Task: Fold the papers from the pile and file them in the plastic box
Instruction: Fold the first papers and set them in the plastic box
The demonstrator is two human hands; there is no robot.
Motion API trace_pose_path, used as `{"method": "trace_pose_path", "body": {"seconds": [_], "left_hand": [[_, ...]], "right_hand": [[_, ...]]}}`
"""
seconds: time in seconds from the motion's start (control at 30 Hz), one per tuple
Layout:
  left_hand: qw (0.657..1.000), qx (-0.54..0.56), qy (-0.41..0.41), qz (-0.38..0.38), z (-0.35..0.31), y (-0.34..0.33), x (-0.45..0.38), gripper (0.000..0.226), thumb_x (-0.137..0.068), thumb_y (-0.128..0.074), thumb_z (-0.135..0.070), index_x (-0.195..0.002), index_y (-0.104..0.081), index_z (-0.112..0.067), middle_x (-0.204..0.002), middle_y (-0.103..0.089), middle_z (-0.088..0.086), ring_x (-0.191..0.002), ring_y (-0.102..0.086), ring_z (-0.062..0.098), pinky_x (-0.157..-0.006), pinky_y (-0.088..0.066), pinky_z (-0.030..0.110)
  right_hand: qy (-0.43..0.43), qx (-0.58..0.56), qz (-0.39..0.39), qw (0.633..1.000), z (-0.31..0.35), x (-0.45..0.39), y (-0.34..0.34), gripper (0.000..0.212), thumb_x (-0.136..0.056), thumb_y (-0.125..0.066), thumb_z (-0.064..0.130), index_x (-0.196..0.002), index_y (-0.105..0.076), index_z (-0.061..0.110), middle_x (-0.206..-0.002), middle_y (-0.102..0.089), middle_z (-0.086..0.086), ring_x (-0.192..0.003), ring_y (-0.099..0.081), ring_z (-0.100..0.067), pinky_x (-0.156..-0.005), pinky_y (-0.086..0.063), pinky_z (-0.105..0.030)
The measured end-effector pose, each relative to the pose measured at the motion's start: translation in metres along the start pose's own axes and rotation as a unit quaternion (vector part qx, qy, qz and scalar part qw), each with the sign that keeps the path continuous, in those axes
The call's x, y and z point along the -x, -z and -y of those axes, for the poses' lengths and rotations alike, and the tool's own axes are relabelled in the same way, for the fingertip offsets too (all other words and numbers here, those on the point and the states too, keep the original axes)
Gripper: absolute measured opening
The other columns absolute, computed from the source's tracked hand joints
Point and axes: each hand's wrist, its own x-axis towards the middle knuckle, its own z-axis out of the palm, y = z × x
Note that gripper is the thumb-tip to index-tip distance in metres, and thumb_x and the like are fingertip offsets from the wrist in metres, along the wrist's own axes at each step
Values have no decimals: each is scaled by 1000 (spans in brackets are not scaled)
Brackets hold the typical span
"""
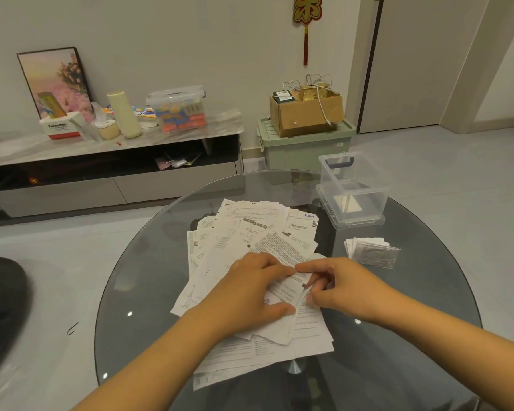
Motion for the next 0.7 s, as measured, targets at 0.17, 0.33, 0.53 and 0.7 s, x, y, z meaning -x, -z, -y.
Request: {"method": "trace_pose_path", "body": {"seconds": [0.17, 0.33, 0.53, 0.7], "left_hand": [[1000, -21, -23, -5, 1, 0, 2, 60, -87, -55, -53, -142, -35, -39, -134, -42, -14, -121, -35, 6, -102, -32, 24], [999, 10, -31, -3, 4, -1, 6, 41, -99, -39, -38, -139, -42, -37, -135, -44, -12, -123, -35, 5, -103, -29, 20], [992, 126, -16, 25, 7, 8, 14, 24, -99, -41, -35, -108, -63, -41, -109, -55, -27, -104, -47, -5, -92, -39, 18], [972, 221, 54, -56, 11, 9, 14, 29, -96, -48, -26, -68, -52, -29, -70, -53, -13, -65, -47, 0, -64, -38, 16]], "right_hand": [[-1, -55, -2, 998, -1, 0, 4, 47, -80, -63, 2, -123, -60, 19, -84, -69, 11, -79, -64, -1, -84, -51, -19], [60, 113, -80, 989, -4, -1, 0, 39, -77, -72, 22, -115, -63, 29, -84, -50, 15, -70, -50, 6, -65, -37, -6], [102, 207, -146, 962, -5, -5, 4, 16, -80, -69, 32, -96, -68, 34, -91, -40, 13, -94, -36, -6, -78, -37, -18], [108, 147, -115, 977, -4, -15, 7, 13, -80, -68, 30, -76, -57, 35, -94, -53, 16, -98, -41, -7, -78, -36, -19]]}}
